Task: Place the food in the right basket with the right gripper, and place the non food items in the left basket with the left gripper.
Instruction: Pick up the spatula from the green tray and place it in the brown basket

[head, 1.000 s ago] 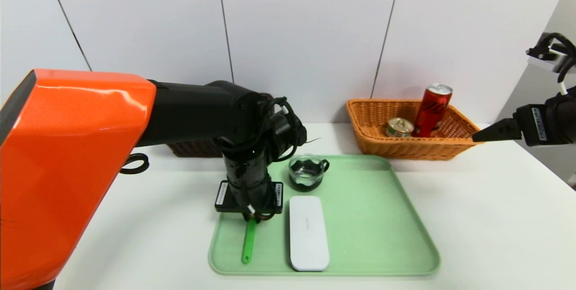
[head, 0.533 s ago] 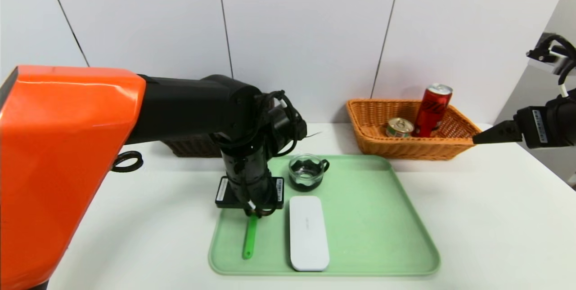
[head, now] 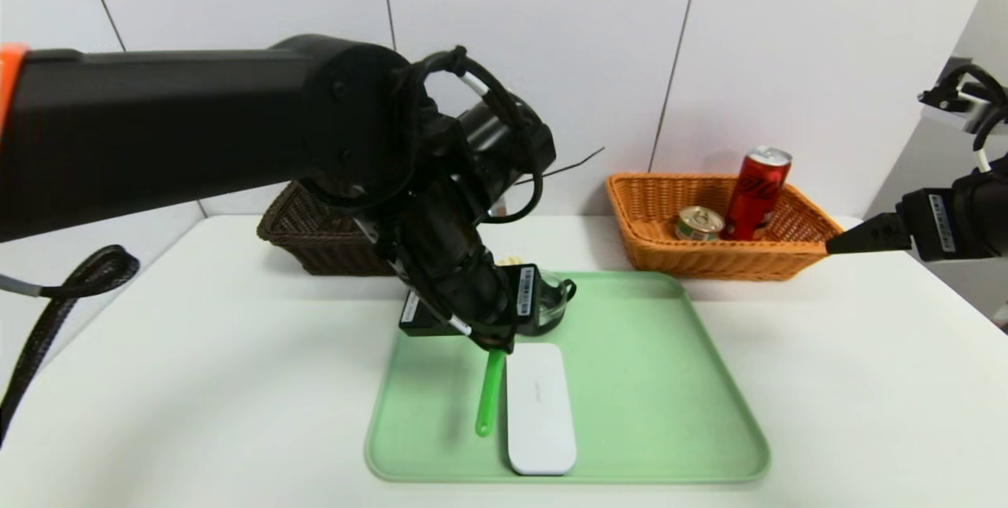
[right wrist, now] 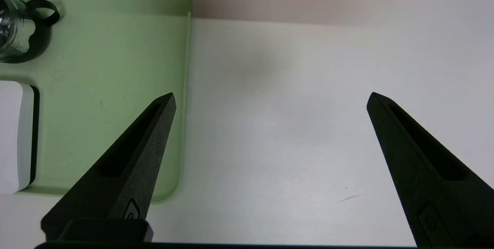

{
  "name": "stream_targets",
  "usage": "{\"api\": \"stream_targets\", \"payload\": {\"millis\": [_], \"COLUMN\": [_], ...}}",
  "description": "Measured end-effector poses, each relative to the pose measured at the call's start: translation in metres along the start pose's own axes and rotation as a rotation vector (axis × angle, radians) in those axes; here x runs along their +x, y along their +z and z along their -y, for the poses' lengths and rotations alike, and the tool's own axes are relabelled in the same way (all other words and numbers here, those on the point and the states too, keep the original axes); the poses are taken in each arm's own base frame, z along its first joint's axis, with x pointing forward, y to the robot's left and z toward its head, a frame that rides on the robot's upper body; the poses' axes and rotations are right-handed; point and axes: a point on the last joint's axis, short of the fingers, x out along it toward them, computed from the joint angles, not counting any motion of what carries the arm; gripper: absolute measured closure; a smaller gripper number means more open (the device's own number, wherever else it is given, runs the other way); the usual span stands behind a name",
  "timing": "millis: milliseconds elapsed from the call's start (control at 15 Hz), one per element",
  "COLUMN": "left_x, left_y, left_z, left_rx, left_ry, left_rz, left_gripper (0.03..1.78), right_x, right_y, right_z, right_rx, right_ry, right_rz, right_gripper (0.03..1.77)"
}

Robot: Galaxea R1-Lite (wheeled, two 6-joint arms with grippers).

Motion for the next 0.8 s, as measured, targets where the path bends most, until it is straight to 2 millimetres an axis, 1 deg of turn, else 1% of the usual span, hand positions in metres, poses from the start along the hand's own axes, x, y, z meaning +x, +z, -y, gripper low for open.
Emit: {"api": "stream_targets", "payload": {"millis": [67, 200, 267, 400, 467, 600, 733, 800], "left_x": [-0.010, -0.031, -0.040, -0.056, -0.064, -0.079, -0.091, -0.093], "left_y": [-0.001, 0.004, 0.010, 0.024, 0.032, 0.053, 0.073, 0.082], "left_z": [0.002, 0.006, 0.004, -0.005, -0.012, -0.033, -0.061, -0.075], "left_rx": [0.011, 0.019, 0.009, -0.047, -0.092, -0.200, -0.306, -0.358], "left_ry": [-0.055, -0.153, -0.170, -0.156, -0.159, -0.175, -0.175, -0.170], "left_rz": [0.013, 0.112, 0.189, 0.353, 0.429, 0.572, 0.692, 0.730], "left_gripper": [1.70, 1.70, 1.70, 1.70, 1.70, 1.70, 1.70, 1.70], "right_x": [0.000, 0.000, 0.000, 0.000, 0.000, 0.000, 0.000, 0.000], "right_y": [0.000, 0.000, 0.000, 0.000, 0.000, 0.000, 0.000, 0.000], "right_z": [0.000, 0.000, 0.000, 0.000, 0.000, 0.000, 0.000, 0.000], "right_rx": [0.000, 0.002, 0.002, 0.000, 0.000, 0.000, 0.000, -0.001], "right_ry": [0.000, 0.000, 0.000, 0.000, 0.000, 0.000, 0.000, 0.000], "right_rz": [-0.001, -0.001, -0.001, 0.000, 0.000, 0.000, 0.000, 0.004], "right_gripper": [0.09, 0.09, 0.09, 0.09, 0.09, 0.09, 0.09, 0.09]}}
